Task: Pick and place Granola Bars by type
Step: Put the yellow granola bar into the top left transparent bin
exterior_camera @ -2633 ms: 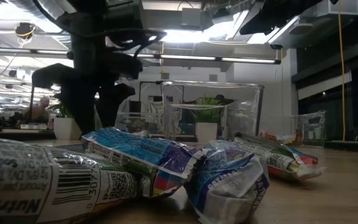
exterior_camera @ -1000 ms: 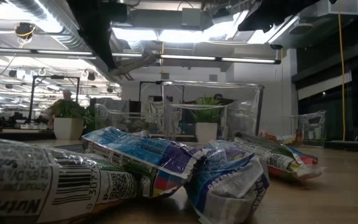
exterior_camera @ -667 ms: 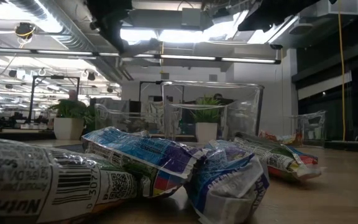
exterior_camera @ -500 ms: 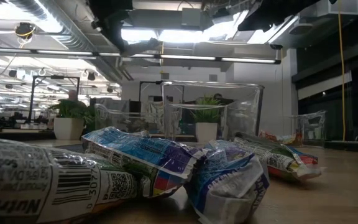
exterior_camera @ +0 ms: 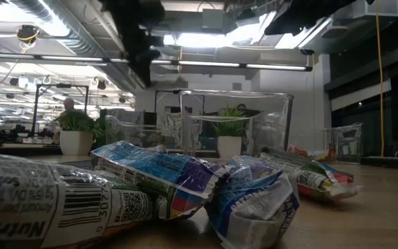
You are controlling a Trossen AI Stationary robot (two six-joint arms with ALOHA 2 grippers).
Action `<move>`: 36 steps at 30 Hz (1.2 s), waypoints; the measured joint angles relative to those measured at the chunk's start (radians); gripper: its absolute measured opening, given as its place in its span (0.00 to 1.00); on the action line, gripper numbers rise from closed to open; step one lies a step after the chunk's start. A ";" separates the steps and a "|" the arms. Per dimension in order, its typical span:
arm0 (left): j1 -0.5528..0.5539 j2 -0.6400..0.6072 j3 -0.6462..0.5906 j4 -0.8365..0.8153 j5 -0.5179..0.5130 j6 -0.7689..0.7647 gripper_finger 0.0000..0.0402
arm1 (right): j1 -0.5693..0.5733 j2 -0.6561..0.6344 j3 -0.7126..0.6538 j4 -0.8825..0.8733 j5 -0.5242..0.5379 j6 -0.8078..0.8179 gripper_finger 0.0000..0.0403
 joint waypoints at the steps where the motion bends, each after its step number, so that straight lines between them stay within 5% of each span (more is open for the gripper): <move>1: 0.007 0.017 0.000 0.003 -0.001 0.000 0.01 | 0.000 0.000 0.000 -0.002 0.000 0.000 0.17; 21: 0.068 0.304 0.000 0.048 -0.066 0.044 0.00 | 0.000 0.000 0.000 -0.039 0.000 0.003 0.17; 36: 0.077 0.354 -0.028 0.098 -0.077 0.025 0.01 | 0.000 0.000 0.000 -0.044 0.000 0.003 0.17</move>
